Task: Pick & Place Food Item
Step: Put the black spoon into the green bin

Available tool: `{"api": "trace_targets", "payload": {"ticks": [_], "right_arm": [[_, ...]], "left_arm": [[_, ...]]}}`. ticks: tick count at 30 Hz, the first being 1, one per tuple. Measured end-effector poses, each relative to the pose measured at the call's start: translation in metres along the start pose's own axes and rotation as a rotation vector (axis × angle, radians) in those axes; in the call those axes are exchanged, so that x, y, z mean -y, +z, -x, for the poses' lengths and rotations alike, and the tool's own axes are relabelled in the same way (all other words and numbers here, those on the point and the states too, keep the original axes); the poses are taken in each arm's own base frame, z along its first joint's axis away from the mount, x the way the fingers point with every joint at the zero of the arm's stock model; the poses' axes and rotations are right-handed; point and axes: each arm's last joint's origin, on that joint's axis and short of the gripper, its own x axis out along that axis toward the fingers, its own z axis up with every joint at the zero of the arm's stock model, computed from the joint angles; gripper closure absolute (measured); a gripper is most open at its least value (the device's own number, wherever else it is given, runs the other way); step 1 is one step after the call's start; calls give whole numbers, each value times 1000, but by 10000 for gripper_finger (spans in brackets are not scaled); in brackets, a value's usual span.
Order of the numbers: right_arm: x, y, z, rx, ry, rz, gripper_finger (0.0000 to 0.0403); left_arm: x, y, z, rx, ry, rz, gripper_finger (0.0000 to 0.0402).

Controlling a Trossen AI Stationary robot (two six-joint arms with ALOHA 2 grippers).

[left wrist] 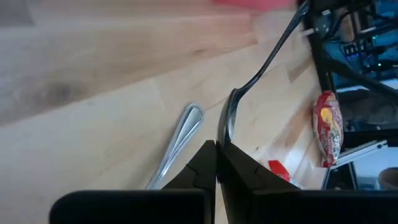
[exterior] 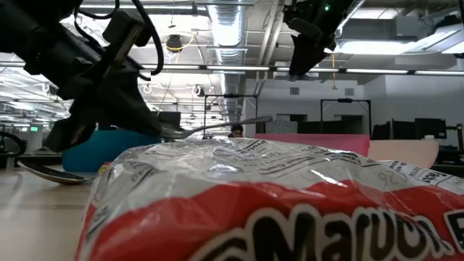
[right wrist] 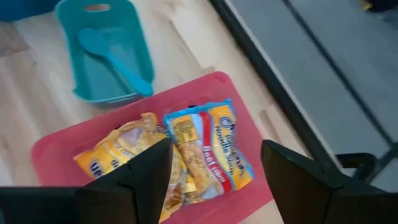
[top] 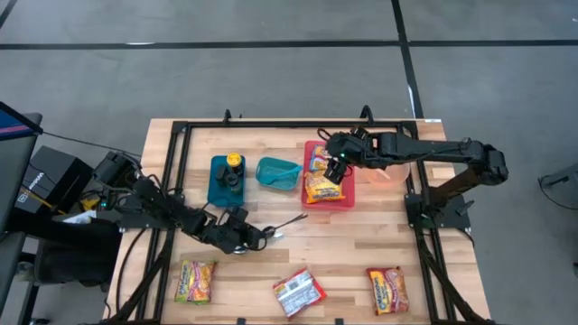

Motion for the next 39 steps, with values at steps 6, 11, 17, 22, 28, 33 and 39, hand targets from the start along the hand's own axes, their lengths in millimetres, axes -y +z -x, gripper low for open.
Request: {"api": "trace_targets", "payload": {"ticks": [6, 11, 17, 22, 28, 33, 39], "right_arm": [[12, 5, 1, 21, 145, -34, 163], [23, 15, 9, 114, 364, -87, 163], [21, 29, 10, 233, 554, -102, 163], [14, 29, 0, 326, 670, -101, 163], [4, 9, -26, 424, 824, -146, 163], [7, -6, -34, 443, 838, -175, 163], [22, -31, -25, 567, 846, -290, 163]], "left_arm": [[3, 1, 0, 45, -22, -85, 400], [7, 3, 0, 73, -59, -128, 400], [10, 4, 0, 107, -77, -157, 400], [14, 6, 0, 129, -106, -170, 400], [20, 7, 1, 159, -154, -179, 400], [20, 8, 1, 175, -149, -179, 400], [19, 12, 0, 218, -133, -171, 400]]}}
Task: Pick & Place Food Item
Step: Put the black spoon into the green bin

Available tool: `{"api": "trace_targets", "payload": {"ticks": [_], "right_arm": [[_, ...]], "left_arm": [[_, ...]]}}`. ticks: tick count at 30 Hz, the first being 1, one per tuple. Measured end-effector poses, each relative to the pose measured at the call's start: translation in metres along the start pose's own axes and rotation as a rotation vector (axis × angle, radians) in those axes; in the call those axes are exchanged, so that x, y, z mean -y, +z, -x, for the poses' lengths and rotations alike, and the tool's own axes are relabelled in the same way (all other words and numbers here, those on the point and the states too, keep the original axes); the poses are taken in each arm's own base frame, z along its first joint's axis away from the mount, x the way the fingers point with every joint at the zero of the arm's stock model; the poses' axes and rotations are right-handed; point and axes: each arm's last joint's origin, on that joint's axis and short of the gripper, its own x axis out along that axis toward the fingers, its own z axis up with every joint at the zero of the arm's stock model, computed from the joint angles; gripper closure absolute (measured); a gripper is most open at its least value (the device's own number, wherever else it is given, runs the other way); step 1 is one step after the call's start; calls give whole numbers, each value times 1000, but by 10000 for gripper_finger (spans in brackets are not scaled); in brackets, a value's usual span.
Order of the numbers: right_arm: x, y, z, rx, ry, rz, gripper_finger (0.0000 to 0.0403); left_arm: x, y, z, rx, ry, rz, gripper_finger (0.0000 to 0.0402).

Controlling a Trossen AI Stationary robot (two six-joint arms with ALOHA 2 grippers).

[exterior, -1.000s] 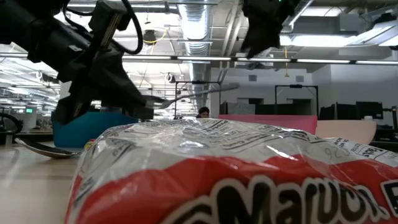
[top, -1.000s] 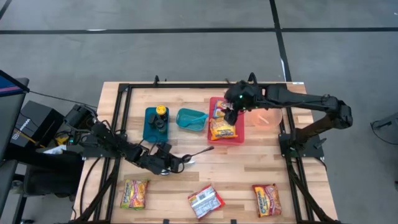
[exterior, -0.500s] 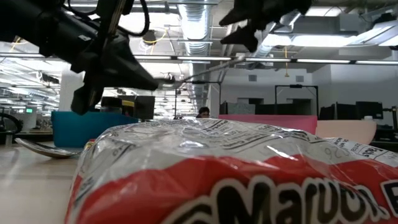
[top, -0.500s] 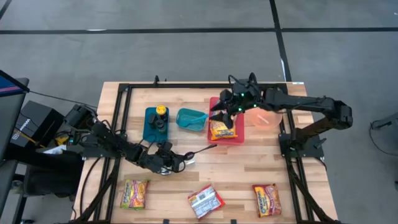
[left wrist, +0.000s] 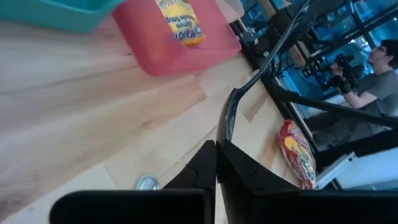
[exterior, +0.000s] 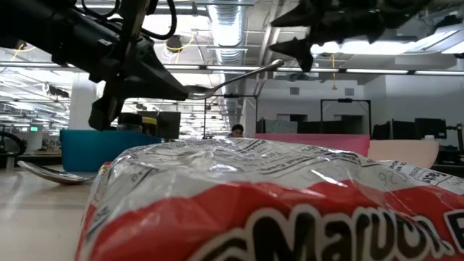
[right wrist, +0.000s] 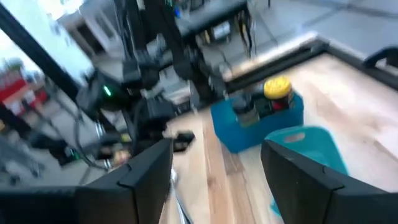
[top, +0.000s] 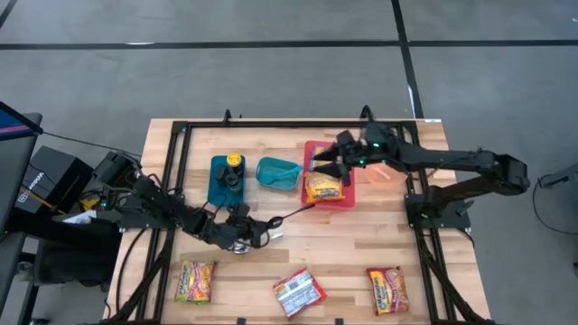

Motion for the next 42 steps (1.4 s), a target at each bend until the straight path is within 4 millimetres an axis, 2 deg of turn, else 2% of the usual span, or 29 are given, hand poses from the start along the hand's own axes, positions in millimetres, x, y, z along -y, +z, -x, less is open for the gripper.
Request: {"api": "trace_targets", "payload": {"ticks": [4, 11, 21, 29, 42], "right_arm": [[2, -15, 19, 102, -20, -94, 163], [5, -38, 27, 50, -2, -220, 163], [-6, -57, 8, -61, 46, -221, 163], [-4, -72, -7, -135, 39, -235, 163], [-2, -73, -11, -122, 49, -231, 163]], "left_arm": [[0, 6, -4, 26, -4, 1, 400], [2, 16, -11, 13, -52, 20, 400], [-2, 26, -19, -6, -55, 30, 399], [-1, 29, -21, -10, -78, 19, 399], [-1, 29, -21, -10, -75, 18, 400]]}}
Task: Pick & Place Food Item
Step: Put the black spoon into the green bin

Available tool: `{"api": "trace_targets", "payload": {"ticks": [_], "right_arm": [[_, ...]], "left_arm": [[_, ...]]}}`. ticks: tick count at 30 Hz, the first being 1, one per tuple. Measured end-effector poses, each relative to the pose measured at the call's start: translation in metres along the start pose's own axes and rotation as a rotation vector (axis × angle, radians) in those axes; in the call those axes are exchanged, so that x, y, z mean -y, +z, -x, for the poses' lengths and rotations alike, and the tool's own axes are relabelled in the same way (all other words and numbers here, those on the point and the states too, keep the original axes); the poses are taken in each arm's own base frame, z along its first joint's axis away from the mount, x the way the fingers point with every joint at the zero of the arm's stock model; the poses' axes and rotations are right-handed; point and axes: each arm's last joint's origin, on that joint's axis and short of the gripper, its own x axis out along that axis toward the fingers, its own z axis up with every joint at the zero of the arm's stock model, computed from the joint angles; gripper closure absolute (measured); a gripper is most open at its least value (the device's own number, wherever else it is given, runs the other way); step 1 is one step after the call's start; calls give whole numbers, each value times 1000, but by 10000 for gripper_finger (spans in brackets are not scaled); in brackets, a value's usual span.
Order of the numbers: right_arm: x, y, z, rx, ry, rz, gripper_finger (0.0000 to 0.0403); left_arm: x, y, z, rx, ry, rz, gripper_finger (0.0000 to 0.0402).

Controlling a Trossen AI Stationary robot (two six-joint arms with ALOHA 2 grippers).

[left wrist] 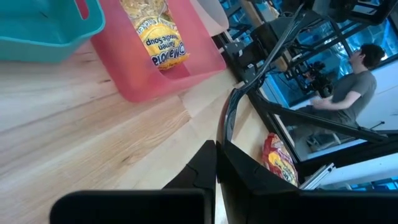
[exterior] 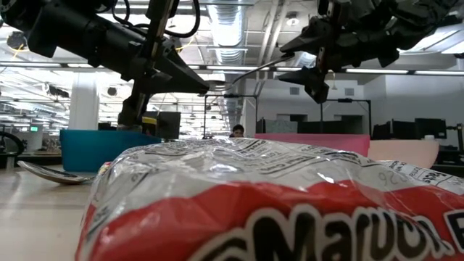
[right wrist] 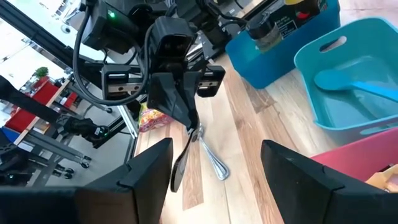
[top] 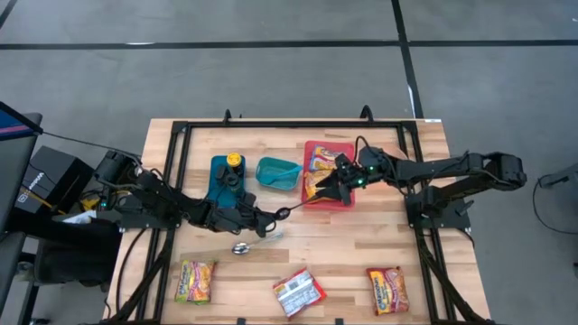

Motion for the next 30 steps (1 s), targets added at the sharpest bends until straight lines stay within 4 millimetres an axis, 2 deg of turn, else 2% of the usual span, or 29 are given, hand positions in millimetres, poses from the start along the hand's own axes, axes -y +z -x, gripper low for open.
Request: {"api": "trace_targets", "payload": {"ticks": [13, 23, 30], "right_arm": [[-15, -3, -5, 25, 47, 2, 163], [-15, -4, -5, 36, 28, -36, 163], [-16, -8, -14, 44, 15, -56, 197]], "left_arm": [[-4, 6, -4, 20, 23, -1, 400], [-4, 6, -4, 19, 24, -4, 400], [-5, 7, -4, 22, 27, -3, 400]]}}
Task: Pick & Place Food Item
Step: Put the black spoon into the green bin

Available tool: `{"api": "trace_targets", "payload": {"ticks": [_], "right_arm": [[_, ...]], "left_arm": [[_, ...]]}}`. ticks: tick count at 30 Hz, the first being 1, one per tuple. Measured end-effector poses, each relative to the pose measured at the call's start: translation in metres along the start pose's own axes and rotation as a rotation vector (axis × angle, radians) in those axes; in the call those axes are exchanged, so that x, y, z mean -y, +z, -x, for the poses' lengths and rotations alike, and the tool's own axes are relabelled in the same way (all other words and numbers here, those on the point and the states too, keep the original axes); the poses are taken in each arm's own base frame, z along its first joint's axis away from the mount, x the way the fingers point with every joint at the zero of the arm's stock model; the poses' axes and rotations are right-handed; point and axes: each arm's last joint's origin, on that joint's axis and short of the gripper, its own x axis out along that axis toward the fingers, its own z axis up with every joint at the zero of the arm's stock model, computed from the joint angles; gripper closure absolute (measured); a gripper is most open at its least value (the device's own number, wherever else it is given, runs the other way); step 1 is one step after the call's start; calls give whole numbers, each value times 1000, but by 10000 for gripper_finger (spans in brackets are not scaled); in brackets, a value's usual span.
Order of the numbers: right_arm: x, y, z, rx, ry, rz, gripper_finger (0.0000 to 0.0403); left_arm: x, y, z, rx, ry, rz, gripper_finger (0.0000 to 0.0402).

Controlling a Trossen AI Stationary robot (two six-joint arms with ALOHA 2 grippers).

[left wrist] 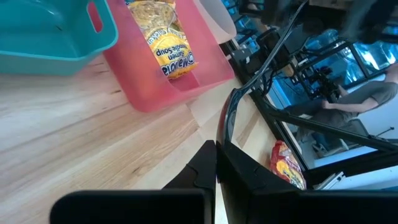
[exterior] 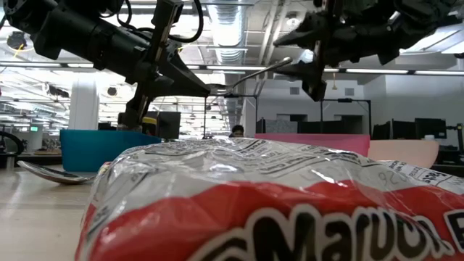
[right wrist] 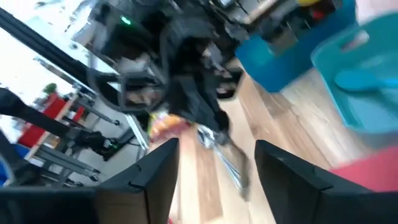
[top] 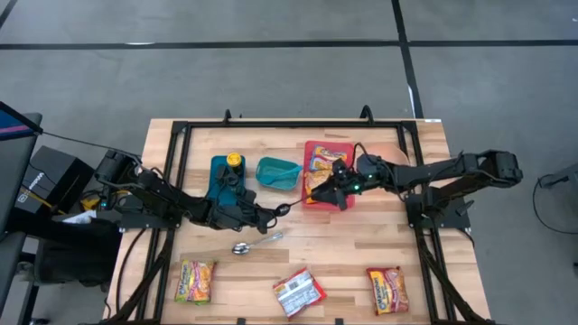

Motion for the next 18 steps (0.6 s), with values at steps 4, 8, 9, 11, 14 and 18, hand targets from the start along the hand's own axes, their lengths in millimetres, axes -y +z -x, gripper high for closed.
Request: {"api": "trace_targets", "payload": {"ticks": [4, 8, 9, 11, 14, 18], "right_arm": [[-2, 2, -1, 24, 19, 7, 223], [2, -2, -9, -15, -4, -11, 253], [3, -2, -11, -17, -3, -11, 261], [4, -2, -16, -24, -6, -13, 277], [7, -2, -23, -42, -21, -20, 298], [8, -2, -28, -57, -9, -21, 316]], "left_arm": [[0, 0, 0, -1, 4, -3, 400], [-1, 0, 0, -4, 9, -6, 400], [-1, 0, 0, -3, 8, -5, 400], [-1, 0, 0, -3, 8, -5, 400], [-1, 0, 0, -3, 8, -5, 400], [-1, 0, 0, -2, 7, -5, 400]]}}
